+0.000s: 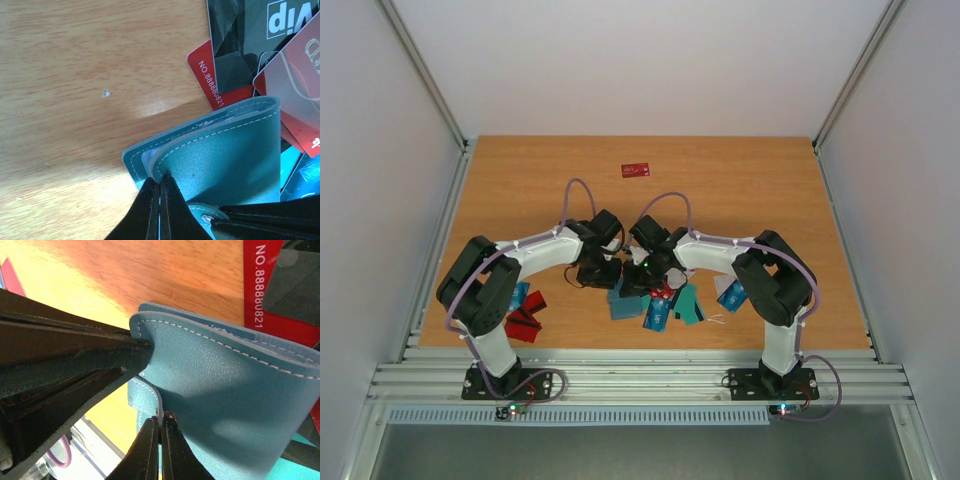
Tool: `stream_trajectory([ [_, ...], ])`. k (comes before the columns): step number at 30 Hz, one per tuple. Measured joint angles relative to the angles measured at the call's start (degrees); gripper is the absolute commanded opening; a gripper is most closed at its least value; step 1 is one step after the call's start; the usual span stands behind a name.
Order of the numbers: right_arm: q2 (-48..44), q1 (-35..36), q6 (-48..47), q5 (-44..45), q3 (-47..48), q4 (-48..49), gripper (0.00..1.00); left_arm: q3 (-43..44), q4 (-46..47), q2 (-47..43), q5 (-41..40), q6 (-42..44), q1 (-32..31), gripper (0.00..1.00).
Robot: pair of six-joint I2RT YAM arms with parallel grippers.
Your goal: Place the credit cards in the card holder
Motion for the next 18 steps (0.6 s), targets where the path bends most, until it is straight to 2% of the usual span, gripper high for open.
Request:
stream_trajectory([
  [18,0.59,-0.13,-0.33,0.94,0.87,-1.07,0.01,0.0,0.0,0.0,-0.02,0.55,0.0,0.0],
])
